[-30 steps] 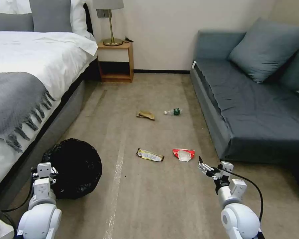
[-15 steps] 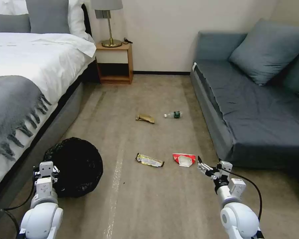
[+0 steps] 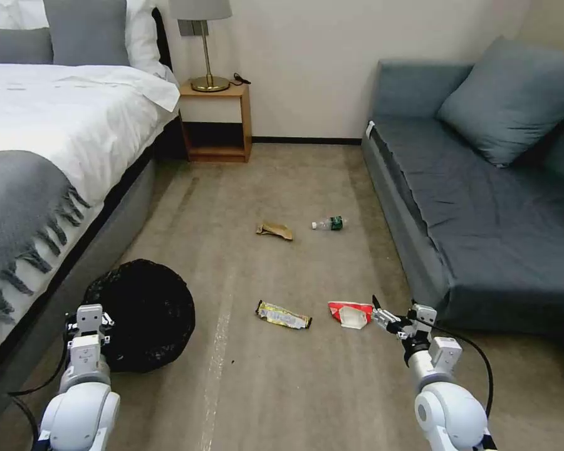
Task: Pick up the trash bin, then pick up the garbage on the floor and place it into the trash bin.
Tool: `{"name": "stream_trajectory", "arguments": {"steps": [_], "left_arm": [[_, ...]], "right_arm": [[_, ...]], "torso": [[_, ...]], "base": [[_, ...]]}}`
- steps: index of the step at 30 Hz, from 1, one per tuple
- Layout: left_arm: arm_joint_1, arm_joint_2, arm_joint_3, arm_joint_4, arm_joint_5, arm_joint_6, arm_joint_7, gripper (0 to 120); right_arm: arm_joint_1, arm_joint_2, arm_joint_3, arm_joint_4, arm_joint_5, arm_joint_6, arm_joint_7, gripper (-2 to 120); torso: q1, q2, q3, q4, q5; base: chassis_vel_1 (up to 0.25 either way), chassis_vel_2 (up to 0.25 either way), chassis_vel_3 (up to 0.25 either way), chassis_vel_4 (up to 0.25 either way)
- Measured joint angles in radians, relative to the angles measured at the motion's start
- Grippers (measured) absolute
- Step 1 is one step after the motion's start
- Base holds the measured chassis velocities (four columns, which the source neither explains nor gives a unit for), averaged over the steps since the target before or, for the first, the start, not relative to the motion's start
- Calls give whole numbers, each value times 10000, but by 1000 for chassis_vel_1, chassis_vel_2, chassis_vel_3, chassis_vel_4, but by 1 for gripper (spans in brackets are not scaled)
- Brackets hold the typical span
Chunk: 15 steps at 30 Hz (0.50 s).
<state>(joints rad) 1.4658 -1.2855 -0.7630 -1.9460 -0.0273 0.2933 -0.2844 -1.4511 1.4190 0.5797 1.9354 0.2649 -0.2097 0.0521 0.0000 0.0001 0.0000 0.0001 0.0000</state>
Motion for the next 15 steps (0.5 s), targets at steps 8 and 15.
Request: {"name": "stream_trajectory", "arguments": {"steps": [8,15], "left_arm": [[28,-1,25,-6,3,-13,24,3],[35,-6,45,11,22,-61,45,3]], "right_arm": [[-25,3,-20,5,-41,21,-27,100],[-28,38,-64,-37,-123,38,-48,100]], "torso": [[0,0,0,-1,0],[0,0,0,-1,0]], "base": [[-90,81,89,-84],[-87,90,88,-83]]}}
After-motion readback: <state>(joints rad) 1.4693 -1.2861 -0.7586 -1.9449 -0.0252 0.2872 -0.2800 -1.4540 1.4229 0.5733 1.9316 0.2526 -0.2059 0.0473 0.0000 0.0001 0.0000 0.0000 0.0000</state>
